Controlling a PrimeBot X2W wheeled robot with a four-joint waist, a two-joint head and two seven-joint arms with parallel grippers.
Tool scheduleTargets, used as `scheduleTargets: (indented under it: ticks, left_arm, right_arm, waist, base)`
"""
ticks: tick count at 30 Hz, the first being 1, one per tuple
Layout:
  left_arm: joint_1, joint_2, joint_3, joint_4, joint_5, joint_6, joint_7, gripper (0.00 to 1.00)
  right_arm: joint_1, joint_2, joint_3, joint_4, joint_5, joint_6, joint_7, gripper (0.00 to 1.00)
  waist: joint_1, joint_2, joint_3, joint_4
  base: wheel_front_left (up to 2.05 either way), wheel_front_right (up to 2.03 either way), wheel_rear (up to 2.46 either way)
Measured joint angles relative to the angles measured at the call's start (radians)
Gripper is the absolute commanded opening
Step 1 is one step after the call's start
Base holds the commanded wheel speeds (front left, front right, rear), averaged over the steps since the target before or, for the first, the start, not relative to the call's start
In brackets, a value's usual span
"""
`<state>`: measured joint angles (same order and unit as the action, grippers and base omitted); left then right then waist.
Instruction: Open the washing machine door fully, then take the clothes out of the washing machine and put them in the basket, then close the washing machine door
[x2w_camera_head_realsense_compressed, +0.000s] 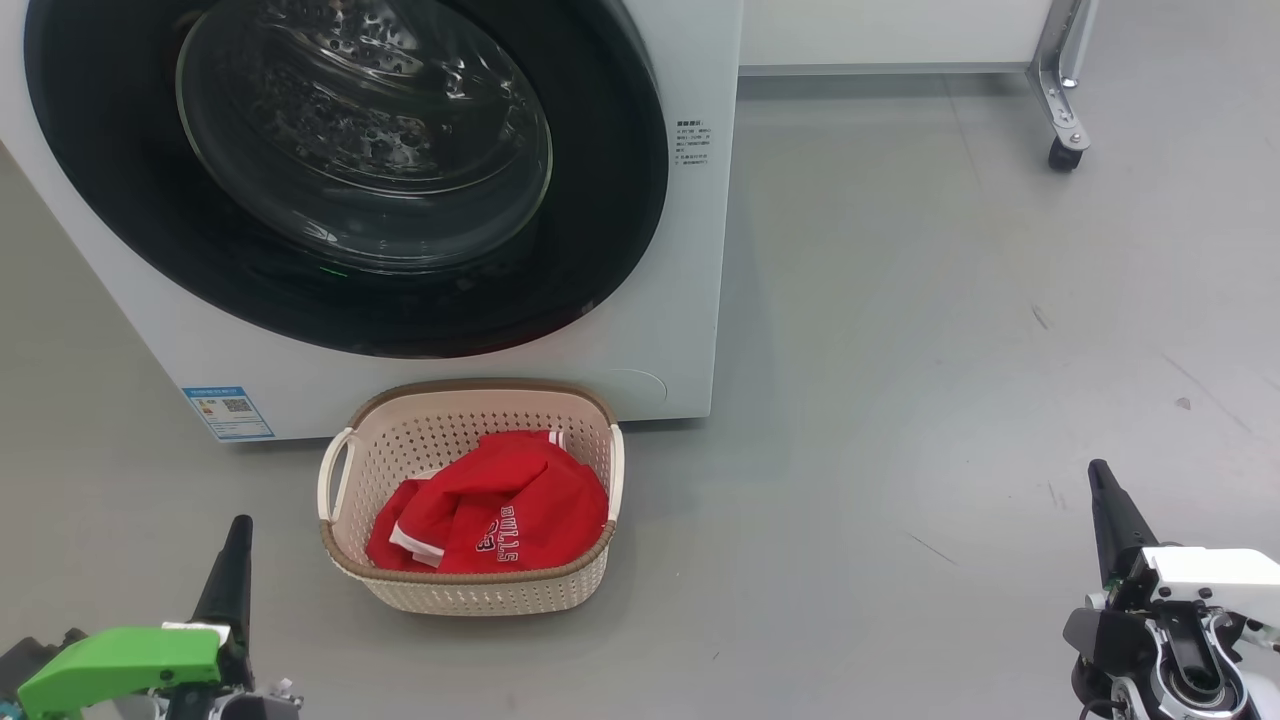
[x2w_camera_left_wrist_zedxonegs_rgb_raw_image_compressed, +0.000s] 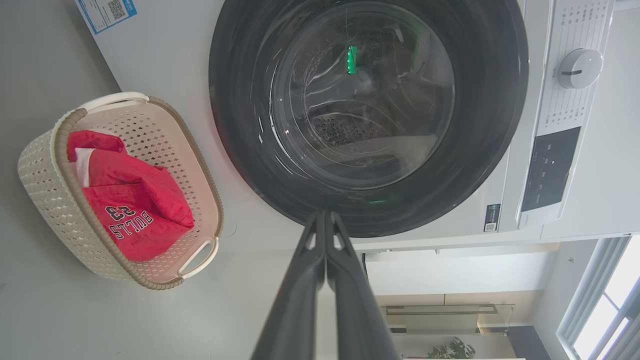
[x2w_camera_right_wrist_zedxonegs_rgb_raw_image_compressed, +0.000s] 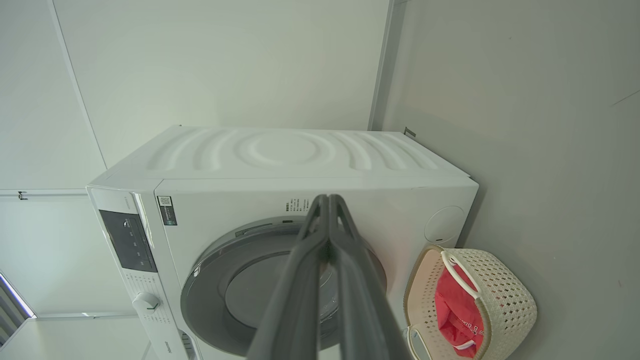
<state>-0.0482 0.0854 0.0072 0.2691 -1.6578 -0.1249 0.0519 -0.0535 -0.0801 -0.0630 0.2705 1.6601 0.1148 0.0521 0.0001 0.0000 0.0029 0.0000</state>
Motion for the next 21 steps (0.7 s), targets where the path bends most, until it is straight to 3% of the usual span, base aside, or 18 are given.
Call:
scheduleTargets:
  ticks: [21]
  left_arm:
    - [-0.004, -0.001, 0.002, 0.006, 0.000, 0.000, 0.000, 0.00]
  right_arm:
    - [-0.001, 0.000, -0.001, 0.005, 0.000, 0.001, 0.000, 0.00]
  waist:
    - [0.0000, 0.0000, 0.000, 0.000]
  base:
    - [0.00, 0.00, 0.00]
